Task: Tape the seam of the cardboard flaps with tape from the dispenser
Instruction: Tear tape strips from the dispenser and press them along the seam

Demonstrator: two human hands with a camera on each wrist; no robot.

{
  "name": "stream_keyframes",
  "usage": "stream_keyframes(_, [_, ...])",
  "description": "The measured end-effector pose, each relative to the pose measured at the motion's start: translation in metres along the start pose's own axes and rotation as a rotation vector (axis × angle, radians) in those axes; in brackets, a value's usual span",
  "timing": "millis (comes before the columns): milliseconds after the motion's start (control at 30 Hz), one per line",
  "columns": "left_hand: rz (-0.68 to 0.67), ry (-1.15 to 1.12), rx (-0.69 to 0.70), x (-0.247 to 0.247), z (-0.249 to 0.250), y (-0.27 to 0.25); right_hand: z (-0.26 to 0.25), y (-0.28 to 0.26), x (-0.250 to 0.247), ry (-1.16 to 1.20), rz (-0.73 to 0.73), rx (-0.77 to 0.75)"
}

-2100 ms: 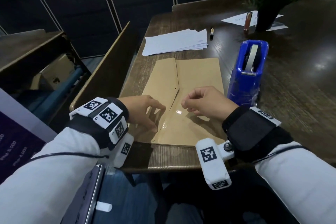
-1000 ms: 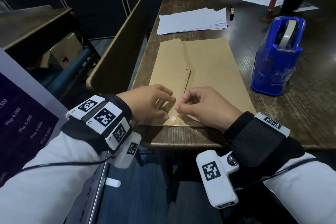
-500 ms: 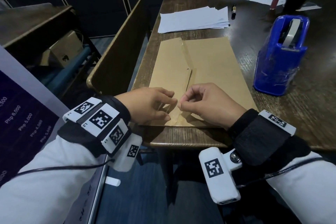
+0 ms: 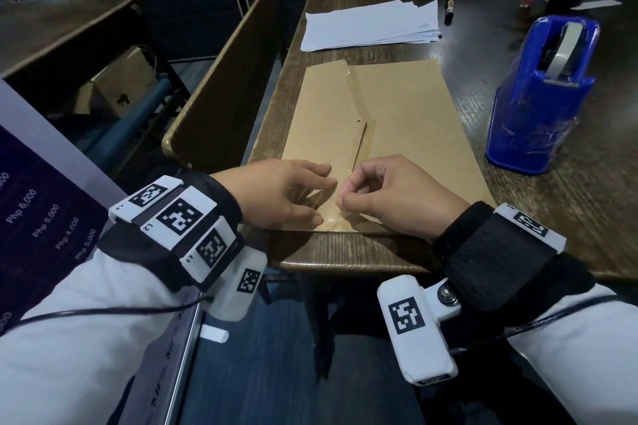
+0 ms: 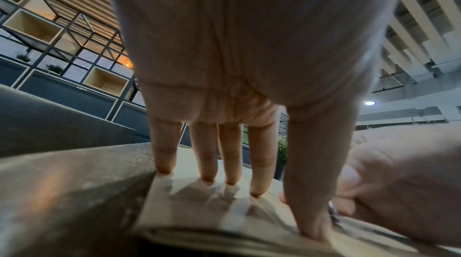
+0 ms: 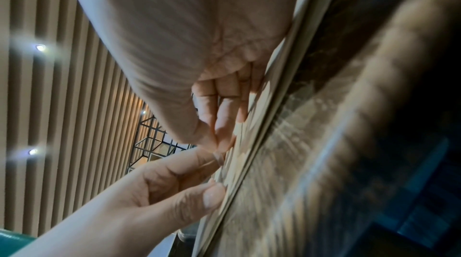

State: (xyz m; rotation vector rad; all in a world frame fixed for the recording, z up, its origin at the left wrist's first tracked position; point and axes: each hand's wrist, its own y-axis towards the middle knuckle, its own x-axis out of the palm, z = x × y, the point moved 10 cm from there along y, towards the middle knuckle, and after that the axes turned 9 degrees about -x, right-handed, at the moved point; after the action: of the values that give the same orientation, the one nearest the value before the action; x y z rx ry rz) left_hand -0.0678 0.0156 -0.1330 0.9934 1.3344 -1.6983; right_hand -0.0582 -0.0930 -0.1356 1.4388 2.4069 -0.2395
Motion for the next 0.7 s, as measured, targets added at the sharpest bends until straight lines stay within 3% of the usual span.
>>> stream_keyframes(467, [0.026,-0.027,0.004,-0.0013,0.0012,-0.0002,0.0001,0.0000,0.0002,-0.098,0.010,-0.038])
stream_keyframes(600, [0.055,-0.205,-0.004,-0.0043,-0.0026,0.0005,0.0007,0.0003,0.0000,-0.143,0.015,-0.043])
stream_keyframes(700, [0.060,-0.186,0.029,-0.0059,0.0031,-0.0019,0.0005,-0.0001,0.0001,-0.156,0.014,-0.045])
